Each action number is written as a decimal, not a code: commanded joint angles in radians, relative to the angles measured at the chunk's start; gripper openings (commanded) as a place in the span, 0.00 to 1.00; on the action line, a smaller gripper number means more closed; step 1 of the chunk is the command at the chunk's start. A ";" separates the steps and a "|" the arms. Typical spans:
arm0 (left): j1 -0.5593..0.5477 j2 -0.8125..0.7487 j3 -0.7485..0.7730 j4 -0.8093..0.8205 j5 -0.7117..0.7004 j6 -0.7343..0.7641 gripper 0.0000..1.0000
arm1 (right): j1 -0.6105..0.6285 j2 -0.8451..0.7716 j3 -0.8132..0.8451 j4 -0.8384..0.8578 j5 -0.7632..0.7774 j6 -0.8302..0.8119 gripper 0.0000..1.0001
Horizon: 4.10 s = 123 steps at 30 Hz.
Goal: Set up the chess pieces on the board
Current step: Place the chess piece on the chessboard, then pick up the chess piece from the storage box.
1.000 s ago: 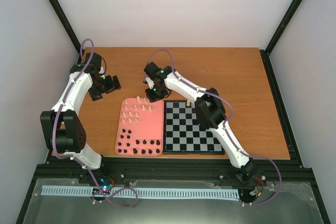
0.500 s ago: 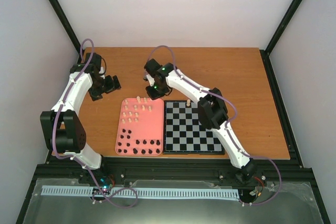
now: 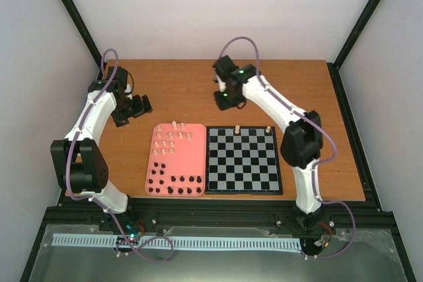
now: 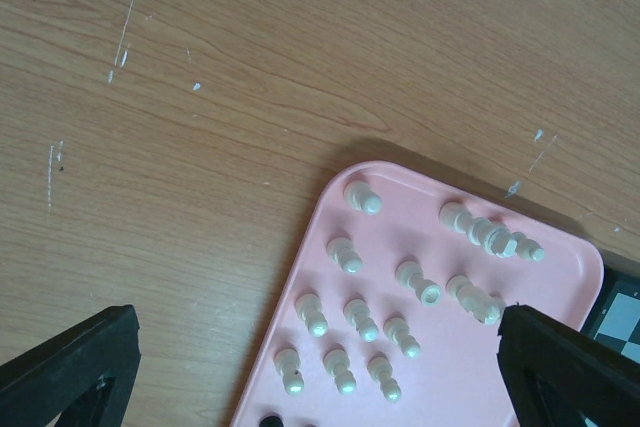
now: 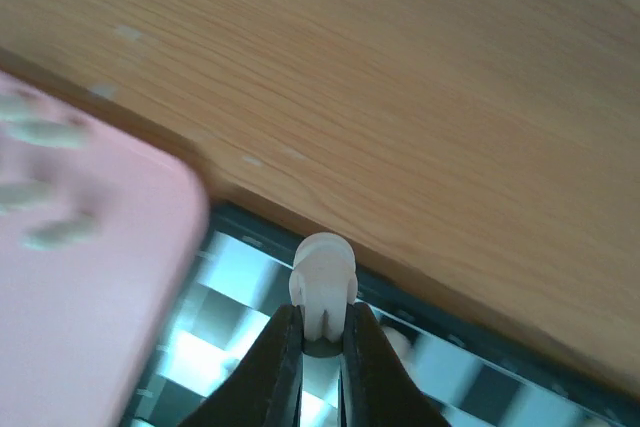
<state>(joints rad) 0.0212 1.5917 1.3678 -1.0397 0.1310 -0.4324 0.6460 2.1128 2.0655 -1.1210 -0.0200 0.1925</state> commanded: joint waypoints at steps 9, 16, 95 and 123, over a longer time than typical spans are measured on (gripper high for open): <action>-0.002 -0.025 0.001 0.013 0.007 -0.002 1.00 | -0.227 -0.201 -0.428 0.077 0.112 0.005 0.07; -0.002 -0.015 0.002 0.011 0.009 -0.002 1.00 | -0.254 -0.236 -0.544 0.106 0.084 0.005 0.07; -0.003 0.003 0.007 0.016 0.013 -0.002 1.00 | -0.246 -0.222 -0.461 0.106 0.068 -0.032 0.51; -0.003 -0.002 0.003 0.019 0.017 -0.006 1.00 | 0.108 0.338 0.282 0.140 -0.313 -0.082 0.50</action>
<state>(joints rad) 0.0212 1.5921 1.3621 -1.0306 0.1406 -0.4328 0.7322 2.4172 2.2959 -0.9768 -0.2878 0.1352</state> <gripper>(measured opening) 0.999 0.501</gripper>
